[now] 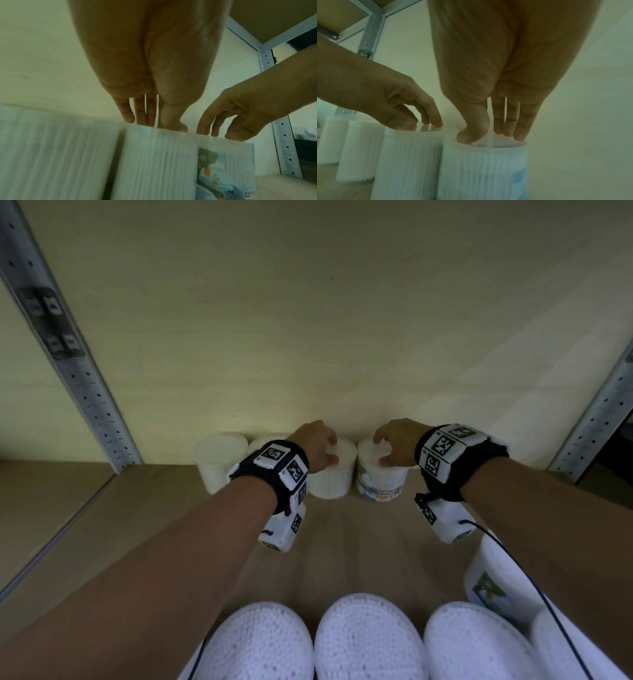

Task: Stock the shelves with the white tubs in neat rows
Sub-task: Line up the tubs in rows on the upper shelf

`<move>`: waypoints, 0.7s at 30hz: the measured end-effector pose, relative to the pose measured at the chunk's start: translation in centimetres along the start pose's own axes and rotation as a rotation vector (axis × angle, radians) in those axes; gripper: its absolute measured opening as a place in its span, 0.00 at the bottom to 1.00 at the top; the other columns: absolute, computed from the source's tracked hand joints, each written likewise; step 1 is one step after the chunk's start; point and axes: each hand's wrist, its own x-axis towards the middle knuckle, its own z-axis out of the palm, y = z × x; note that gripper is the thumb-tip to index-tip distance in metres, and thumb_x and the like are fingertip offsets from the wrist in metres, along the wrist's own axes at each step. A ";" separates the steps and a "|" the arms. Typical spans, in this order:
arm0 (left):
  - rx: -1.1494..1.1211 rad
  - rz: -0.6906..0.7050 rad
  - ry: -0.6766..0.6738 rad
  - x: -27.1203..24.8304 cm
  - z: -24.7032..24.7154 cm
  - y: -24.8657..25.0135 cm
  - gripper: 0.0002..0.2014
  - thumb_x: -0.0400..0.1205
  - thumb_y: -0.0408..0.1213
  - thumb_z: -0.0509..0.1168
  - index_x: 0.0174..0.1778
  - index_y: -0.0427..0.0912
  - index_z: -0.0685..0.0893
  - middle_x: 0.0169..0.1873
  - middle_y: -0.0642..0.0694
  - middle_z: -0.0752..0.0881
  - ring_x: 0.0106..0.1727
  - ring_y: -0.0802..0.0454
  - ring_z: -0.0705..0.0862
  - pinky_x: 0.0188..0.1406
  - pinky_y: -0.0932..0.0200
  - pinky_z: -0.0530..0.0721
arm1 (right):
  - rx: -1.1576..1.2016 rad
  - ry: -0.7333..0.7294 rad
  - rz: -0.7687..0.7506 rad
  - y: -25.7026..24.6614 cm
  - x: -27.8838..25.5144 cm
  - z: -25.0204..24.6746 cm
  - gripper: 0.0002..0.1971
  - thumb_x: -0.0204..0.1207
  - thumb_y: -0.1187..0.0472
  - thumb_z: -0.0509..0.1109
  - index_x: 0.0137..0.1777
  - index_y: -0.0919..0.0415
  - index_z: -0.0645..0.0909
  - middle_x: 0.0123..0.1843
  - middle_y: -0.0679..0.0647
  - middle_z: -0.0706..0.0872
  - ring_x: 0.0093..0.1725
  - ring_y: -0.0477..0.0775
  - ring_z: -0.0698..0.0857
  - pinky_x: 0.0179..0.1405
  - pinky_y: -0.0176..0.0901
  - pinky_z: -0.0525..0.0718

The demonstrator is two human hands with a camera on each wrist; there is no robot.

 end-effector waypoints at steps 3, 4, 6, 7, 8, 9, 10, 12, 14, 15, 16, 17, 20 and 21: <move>-0.034 0.008 -0.009 -0.1 -0.2 0.0 0.23 0.82 0.41 0.66 0.74 0.40 0.74 0.72 0.40 0.72 0.73 0.42 0.73 0.69 0.54 0.71 | -0.023 0.012 -0.012 0.1 0.0 0.0 0.28 0.80 0.52 0.69 0.78 0.59 0.69 0.77 0.57 0.72 0.76 0.59 0.73 0.72 0.47 0.72; -0.042 0.013 -0.017 -0.2 -0.2 0.0 0.23 0.83 0.40 0.65 0.74 0.40 0.74 0.73 0.40 0.72 0.73 0.43 0.73 0.70 0.54 0.71 | -0.031 0.012 -0.015 0.1 0.0 0.0 0.28 0.80 0.53 0.69 0.78 0.59 0.69 0.78 0.57 0.72 0.76 0.59 0.73 0.72 0.46 0.72; -0.049 0.028 -0.042 -0.2 -0.4 -0.1 0.22 0.83 0.36 0.65 0.74 0.41 0.74 0.73 0.40 0.72 0.74 0.43 0.73 0.71 0.54 0.71 | -0.047 0.016 -0.017 0.1 0.1 0.0 0.29 0.80 0.53 0.68 0.79 0.60 0.69 0.78 0.58 0.72 0.76 0.59 0.73 0.72 0.46 0.72; -0.049 0.037 -0.055 -0.2 -0.5 -0.2 0.22 0.83 0.34 0.65 0.74 0.42 0.74 0.74 0.41 0.72 0.74 0.43 0.72 0.71 0.54 0.71 | -0.050 0.017 -0.017 0.1 0.1 0.0 0.29 0.80 0.53 0.69 0.79 0.60 0.69 0.78 0.58 0.72 0.76 0.59 0.73 0.72 0.46 0.73; -0.048 0.049 -0.068 -0.3 -0.5 -0.3 0.22 0.83 0.31 0.64 0.74 0.43 0.74 0.74 0.42 0.72 0.75 0.44 0.72 0.71 0.54 0.71 | -0.052 0.014 -0.013 0.0 0.2 0.0 0.29 0.80 0.53 0.69 0.78 0.61 0.69 0.77 0.58 0.73 0.75 0.59 0.74 0.71 0.46 0.73; -0.048 0.062 -0.079 -0.4 -0.6 -0.3 0.23 0.82 0.28 0.62 0.74 0.44 0.74 0.75 0.42 0.72 0.75 0.44 0.72 0.70 0.55 0.71 | -0.055 0.007 -0.008 -0.1 0.3 0.0 0.28 0.80 0.54 0.69 0.78 0.62 0.70 0.77 0.59 0.74 0.74 0.60 0.75 0.71 0.47 0.74; -0.047 0.075 -0.090 -0.4 -0.7 -0.3 0.24 0.81 0.24 0.61 0.74 0.45 0.74 0.76 0.42 0.71 0.76 0.45 0.71 0.70 0.56 0.71 | -0.060 0.000 -0.003 -0.1 0.3 0.1 0.27 0.80 0.54 0.69 0.77 0.64 0.71 0.76 0.60 0.75 0.73 0.61 0.77 0.70 0.48 0.75; -0.041 0.090 -0.114 -0.5 -0.9 -0.1 0.28 0.80 0.19 0.57 0.74 0.45 0.74 0.78 0.42 0.69 0.77 0.44 0.70 0.69 0.55 0.71 | -0.082 -0.012 -0.006 -0.2 0.6 0.2 0.25 0.80 0.56 0.68 0.74 0.68 0.75 0.72 0.65 0.79 0.70 0.64 0.80 0.69 0.51 0.79; -0.055 0.100 -0.135 -0.6 -0.9 0.1 0.29 0.79 0.18 0.55 0.74 0.44 0.73 0.78 0.41 0.67 0.78 0.43 0.69 0.70 0.53 0.71 | -0.100 -0.016 -0.018 -0.1 0.7 0.3 0.23 0.80 0.56 0.68 0.71 0.70 0.78 0.70 0.66 0.82 0.68 0.65 0.82 0.68 0.54 0.81; -0.076 0.101 -0.133 -0.5 -0.8 0.1 0.28 0.79 0.18 0.55 0.74 0.43 0.73 0.77 0.40 0.67 0.77 0.43 0.68 0.70 0.53 0.71 | -0.105 -0.015 -0.023 0.0 0.8 0.4 0.23 0.80 0.56 0.68 0.70 0.70 0.79 0.69 0.66 0.82 0.67 0.65 0.83 0.68 0.54 0.81; -0.097 0.099 -0.113 -0.5 -0.6 0.1 0.26 0.80 0.20 0.56 0.74 0.42 0.73 0.75 0.39 0.68 0.76 0.42 0.69 0.70 0.52 0.71 | -0.111 -0.012 -0.025 0.0 0.9 0.5 0.22 0.80 0.57 0.68 0.70 0.70 0.79 0.68 0.66 0.83 0.67 0.65 0.83 0.68 0.53 0.82; -0.111 0.093 -0.070 -0.4 -0.4 0.1 0.23 0.81 0.24 0.58 0.73 0.42 0.73 0.73 0.38 0.69 0.75 0.41 0.70 0.70 0.52 0.72 | -0.116 -0.010 -0.027 0.1 1.0 0.5 0.22 0.80 0.58 0.68 0.70 0.69 0.79 0.68 0.66 0.83 0.67 0.65 0.83 0.68 0.53 0.82; -0.090 0.031 0.075 -0.2 0.2 0.4 0.21 0.83 0.42 0.63 0.71 0.40 0.74 0.69 0.38 0.71 0.72 0.39 0.70 0.71 0.47 0.73 | -0.105 -0.006 -0.028 0.2 1.3 0.6 0.21 0.80 0.59 0.68 0.70 0.70 0.79 0.68 0.66 0.83 0.67 0.64 0.83 0.67 0.53 0.82; -0.071 -0.002 0.098 0.0 0.3 0.5 0.23 0.82 0.47 0.63 0.71 0.40 0.74 0.68 0.38 0.72 0.71 0.39 0.70 0.70 0.45 0.73 | -0.101 -0.002 -0.028 0.3 1.3 0.7 0.22 0.80 0.58 0.68 0.70 0.69 0.79 0.68 0.66 0.84 0.67 0.64 0.84 0.67 0.53 0.82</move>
